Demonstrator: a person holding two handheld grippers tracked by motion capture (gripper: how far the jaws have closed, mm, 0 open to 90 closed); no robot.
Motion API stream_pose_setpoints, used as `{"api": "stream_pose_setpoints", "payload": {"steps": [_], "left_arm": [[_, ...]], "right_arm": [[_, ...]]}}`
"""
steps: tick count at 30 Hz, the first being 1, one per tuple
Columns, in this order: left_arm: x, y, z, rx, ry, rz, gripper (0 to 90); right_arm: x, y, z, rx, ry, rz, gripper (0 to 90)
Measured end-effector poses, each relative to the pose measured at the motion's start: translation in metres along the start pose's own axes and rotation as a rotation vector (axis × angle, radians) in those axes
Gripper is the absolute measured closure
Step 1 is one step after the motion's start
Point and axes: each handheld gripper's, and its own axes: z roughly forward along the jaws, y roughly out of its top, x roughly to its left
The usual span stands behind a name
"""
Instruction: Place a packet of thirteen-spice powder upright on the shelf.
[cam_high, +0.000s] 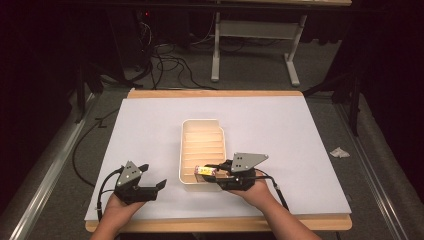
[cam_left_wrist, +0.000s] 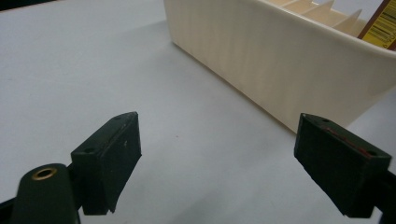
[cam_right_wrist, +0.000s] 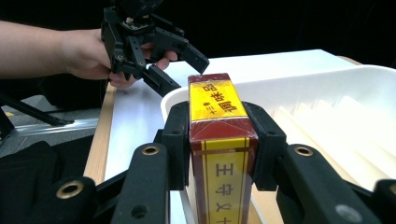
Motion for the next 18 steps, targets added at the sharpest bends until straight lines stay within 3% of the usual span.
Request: {"api": "stream_pose_setpoints", "payload": {"steps": [18], "left_arm": [[-0.0009, -0.0003, -0.0004, -0.002, -0.001, -0.007, 15.5]], "right_arm": [[-0.0007, -0.0027, -0.0027, 0.014, -0.013, 0.013, 62.3]]}}
